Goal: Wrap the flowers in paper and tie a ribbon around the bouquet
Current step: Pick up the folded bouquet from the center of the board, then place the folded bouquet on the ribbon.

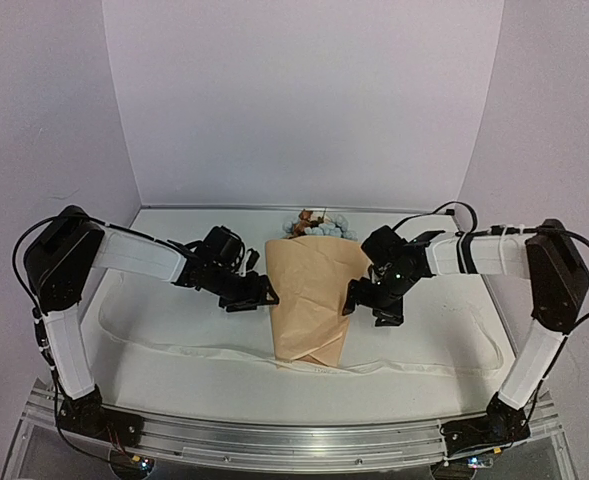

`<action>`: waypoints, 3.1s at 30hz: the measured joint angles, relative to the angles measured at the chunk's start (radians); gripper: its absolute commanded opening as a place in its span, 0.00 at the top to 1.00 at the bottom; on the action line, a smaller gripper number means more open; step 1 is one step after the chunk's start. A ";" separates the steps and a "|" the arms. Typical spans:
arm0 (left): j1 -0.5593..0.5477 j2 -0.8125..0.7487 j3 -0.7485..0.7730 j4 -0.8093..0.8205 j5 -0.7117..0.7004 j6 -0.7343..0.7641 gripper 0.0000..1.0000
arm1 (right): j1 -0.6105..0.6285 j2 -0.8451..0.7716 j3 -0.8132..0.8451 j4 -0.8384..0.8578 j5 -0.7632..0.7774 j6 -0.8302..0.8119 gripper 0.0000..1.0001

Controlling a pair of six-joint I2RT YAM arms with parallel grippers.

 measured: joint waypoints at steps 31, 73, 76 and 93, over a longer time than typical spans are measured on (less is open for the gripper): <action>0.001 0.189 0.176 0.022 0.047 -0.095 0.65 | -0.096 0.216 0.023 0.381 -0.129 0.342 0.89; 0.012 0.161 0.300 -0.168 0.210 -0.167 0.91 | -0.092 0.124 0.116 0.109 -0.182 0.405 1.00; 0.007 0.131 0.248 -0.150 0.210 -0.179 0.91 | -0.070 0.124 0.088 0.122 -0.182 0.413 1.00; -0.105 -0.132 -0.101 -0.062 0.139 -0.270 0.91 | 0.081 -0.010 -0.117 0.177 -0.116 0.434 1.00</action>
